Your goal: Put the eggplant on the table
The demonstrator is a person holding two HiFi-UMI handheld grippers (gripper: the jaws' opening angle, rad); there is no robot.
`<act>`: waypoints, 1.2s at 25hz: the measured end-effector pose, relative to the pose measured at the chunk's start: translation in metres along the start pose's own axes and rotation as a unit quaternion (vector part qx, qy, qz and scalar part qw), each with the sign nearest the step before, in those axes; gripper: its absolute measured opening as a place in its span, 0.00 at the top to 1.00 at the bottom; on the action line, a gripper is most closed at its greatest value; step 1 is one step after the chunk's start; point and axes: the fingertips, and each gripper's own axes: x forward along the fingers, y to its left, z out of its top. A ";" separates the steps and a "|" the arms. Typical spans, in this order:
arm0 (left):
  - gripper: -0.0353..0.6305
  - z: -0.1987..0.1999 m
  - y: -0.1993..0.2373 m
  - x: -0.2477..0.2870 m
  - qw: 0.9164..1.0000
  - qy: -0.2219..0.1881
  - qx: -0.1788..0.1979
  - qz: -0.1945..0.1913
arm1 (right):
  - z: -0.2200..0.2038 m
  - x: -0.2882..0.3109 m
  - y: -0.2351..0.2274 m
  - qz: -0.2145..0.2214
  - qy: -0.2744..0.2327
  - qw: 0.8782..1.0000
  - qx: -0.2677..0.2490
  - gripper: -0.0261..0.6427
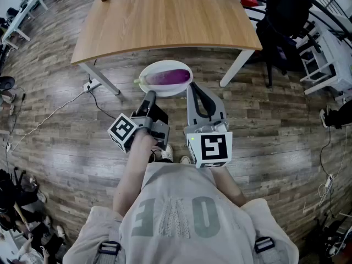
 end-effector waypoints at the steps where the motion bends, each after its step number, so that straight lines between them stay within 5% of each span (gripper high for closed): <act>1: 0.92 0.001 0.001 0.000 1.000 0.001 0.000 0.000 | 0.001 0.002 0.002 0.001 0.001 1.000 -0.002 0.93; 30: 0.92 0.090 0.022 0.005 1.000 0.007 -0.007 0.010 | -0.015 0.050 0.051 -0.034 0.003 0.999 -0.011 0.93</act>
